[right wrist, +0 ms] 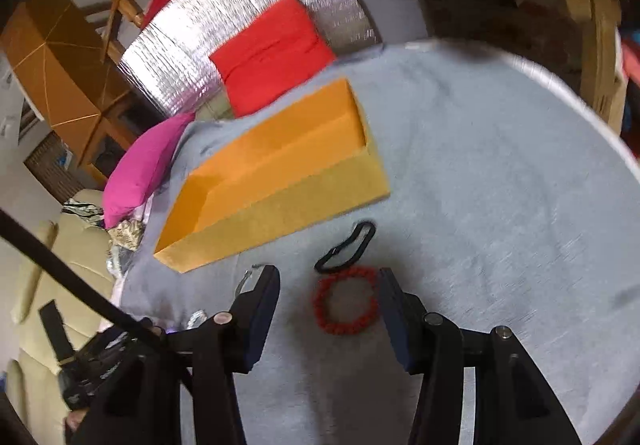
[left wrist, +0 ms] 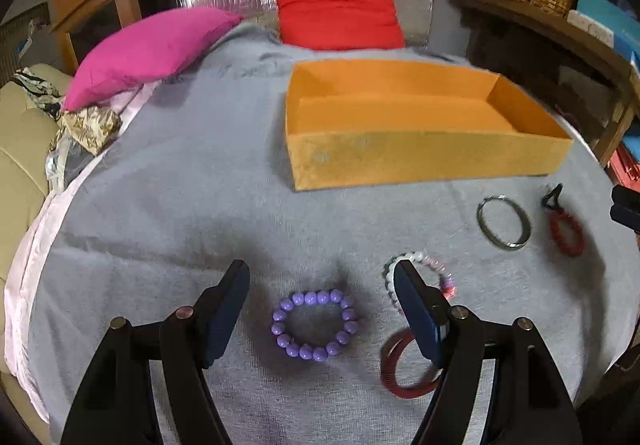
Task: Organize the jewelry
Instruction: 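Withdraw both tools from the box toward the remaining bracelets, then grasp the white-and-red bead bracelet with the left tool while the right tool grasps the silver bangle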
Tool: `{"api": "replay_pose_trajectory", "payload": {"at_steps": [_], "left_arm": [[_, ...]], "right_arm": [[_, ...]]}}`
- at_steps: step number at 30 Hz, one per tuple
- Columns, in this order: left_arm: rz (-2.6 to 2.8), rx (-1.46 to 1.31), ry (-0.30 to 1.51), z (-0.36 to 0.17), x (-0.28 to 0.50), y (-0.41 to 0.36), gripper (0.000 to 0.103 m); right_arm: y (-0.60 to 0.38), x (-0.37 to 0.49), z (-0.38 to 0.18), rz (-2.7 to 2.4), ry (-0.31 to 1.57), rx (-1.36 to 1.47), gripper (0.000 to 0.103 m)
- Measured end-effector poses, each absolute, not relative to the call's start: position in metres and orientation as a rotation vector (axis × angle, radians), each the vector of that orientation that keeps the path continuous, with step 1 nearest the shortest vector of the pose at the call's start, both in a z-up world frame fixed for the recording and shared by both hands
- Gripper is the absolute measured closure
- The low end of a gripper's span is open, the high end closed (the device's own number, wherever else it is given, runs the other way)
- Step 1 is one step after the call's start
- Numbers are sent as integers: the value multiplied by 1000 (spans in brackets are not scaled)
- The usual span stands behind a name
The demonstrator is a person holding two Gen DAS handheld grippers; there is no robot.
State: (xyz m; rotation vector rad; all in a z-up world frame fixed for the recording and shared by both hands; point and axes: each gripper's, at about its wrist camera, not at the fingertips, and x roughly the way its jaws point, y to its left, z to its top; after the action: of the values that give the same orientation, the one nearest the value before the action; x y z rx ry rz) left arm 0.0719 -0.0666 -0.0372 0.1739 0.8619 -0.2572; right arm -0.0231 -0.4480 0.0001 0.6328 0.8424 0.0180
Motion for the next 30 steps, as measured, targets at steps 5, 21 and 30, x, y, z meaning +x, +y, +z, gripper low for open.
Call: {"api": "replay_pose_trajectory", "payload": {"at_steps": [5,21,30], "left_arm": [[-280,206,862,-40,72,-73,28],[-449,179,953,-59,67,-101,28],[-441,153,991,-73,75,-111,28]], "right_arm": [[-415,-2,-9,138,888,641,49],[-374,25,-25,149,957,578,49],[-375,30,-28,152,973,572,49]]}}
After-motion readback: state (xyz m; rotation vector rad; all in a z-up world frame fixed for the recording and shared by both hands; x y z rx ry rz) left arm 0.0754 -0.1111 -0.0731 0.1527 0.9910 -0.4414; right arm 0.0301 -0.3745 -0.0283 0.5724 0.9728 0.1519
